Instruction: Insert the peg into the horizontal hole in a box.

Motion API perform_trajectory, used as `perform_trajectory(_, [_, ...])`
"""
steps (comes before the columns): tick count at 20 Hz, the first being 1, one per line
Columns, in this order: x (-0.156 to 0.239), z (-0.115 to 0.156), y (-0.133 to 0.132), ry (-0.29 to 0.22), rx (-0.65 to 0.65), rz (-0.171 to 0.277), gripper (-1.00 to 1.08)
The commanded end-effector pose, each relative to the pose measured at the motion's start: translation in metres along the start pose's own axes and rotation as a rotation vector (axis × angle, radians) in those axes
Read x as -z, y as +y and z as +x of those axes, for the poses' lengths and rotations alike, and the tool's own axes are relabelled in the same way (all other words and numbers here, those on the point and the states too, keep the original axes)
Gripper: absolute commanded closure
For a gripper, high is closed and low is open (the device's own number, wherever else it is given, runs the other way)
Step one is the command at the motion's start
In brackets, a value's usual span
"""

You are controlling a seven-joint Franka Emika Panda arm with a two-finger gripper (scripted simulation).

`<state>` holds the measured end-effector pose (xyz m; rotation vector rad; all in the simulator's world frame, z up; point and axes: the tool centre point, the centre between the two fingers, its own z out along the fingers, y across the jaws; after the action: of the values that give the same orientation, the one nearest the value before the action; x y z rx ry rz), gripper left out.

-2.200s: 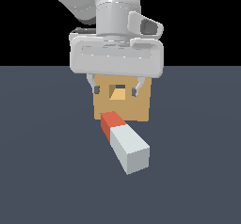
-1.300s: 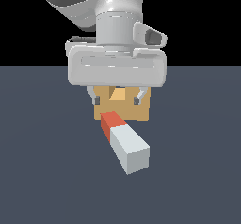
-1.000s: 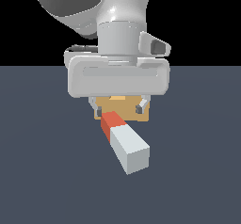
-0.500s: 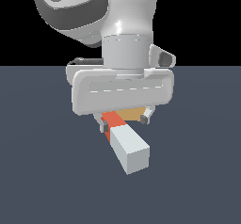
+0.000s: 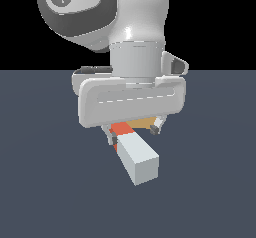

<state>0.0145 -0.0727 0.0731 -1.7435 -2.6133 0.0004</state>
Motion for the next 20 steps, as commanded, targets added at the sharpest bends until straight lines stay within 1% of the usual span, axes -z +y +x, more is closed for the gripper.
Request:
perform_trajectory(1, [-0.004,0.0,0.0,0.0,0.001,0.0,-0.92])
perform_trajectory(9, [-0.04,0.001,-0.001,0.0,0.004,0.0,-0.92])
perform_trajectory(15, [-0.049,0.0,0.001,0.0,0.004,0.0,-0.92])
perform_trajectory(16, [-0.049,0.0,0.001,0.0,0.004,0.0,1.08])
perform_trajectory(20, [-0.049,0.0,0.001,0.0,0.004,0.0,1.08])
